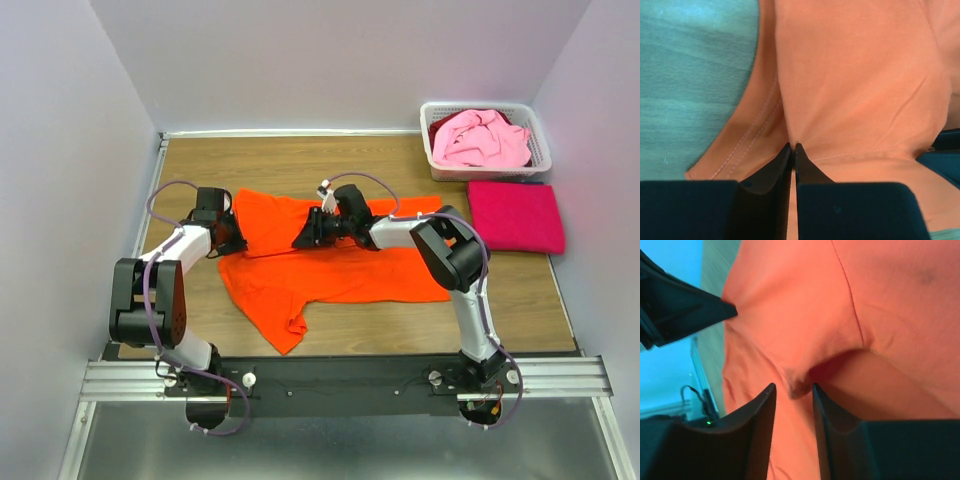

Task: Fold and stack the t-shirts
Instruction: Fold the tshirt

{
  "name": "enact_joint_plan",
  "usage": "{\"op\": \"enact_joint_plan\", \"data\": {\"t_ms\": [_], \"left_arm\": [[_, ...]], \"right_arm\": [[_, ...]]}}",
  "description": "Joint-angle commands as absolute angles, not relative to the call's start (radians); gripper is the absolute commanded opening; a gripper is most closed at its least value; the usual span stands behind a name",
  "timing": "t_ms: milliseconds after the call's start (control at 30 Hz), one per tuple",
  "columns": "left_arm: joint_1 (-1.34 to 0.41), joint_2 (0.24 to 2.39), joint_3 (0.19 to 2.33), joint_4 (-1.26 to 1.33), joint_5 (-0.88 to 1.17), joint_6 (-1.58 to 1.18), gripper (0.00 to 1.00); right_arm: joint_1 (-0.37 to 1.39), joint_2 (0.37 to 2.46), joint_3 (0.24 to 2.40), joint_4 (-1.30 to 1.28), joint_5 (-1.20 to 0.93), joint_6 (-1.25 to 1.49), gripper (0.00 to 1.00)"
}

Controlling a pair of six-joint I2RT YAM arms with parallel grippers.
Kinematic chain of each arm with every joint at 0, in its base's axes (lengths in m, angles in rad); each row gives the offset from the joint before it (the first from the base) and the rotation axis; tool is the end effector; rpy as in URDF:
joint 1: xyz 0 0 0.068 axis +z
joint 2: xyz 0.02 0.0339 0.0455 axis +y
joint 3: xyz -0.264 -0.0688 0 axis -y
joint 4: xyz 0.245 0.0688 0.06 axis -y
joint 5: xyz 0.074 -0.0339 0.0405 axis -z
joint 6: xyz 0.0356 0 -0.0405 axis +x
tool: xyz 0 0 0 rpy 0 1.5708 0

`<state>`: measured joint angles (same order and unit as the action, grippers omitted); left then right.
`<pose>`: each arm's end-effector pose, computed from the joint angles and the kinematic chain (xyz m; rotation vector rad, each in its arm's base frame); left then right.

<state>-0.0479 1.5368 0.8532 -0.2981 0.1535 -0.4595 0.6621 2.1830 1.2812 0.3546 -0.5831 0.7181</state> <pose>0.2989 -0.0198 0.1783 -0.4687 2.5399 -0.3888 0.3502 0.2978 0.1206 -0.3276 2.3417 1.3734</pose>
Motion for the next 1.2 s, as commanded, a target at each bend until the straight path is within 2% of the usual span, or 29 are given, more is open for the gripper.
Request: {"op": "enact_joint_plan", "data": {"t_ms": [0,67,133,200,300,467,700,900,1167], "left_arm": [[-0.049,1.557,0.848,-0.328,0.11,-0.459,0.22],[-0.048,1.552,0.859,-0.324,0.112,-0.456,0.28],[-0.049,1.529,0.887,-0.321,0.095,-0.462,0.54],[-0.049,1.503,0.928,-0.324,0.071,-0.468,0.62],[-0.049,1.491,1.0,-0.308,0.011,-0.472,0.62],[-0.069,1.641,1.155,-0.282,0.029,-0.463,0.47],[-0.095,1.919,1.391,-0.304,0.075,-0.462,0.47],[-0.091,2.028,1.43,-0.33,0.045,-0.491,0.45],[-0.026,2.092,1.411,-0.348,0.038,-0.52,0.44]], "right_arm": [[0.67,2.178,1.287,0.259,-0.558,0.654,0.46],[0.667,2.146,1.307,0.198,-0.516,0.618,0.5],[0.654,2.114,1.318,0.132,-0.456,0.562,0.51],[0.623,2.06,1.327,0.082,-0.401,0.502,0.51],[0.545,2.004,1.307,0.025,-0.298,0.453,0.51],[0.401,1.945,1.249,-0.023,-0.18,0.402,0.5],[0.267,1.947,1.21,-0.043,-0.06,0.365,0.5],[0.201,1.98,1.198,-0.054,-0.025,0.362,0.5],[0.184,2.092,1.259,-0.087,-0.098,0.374,0.5]]}}
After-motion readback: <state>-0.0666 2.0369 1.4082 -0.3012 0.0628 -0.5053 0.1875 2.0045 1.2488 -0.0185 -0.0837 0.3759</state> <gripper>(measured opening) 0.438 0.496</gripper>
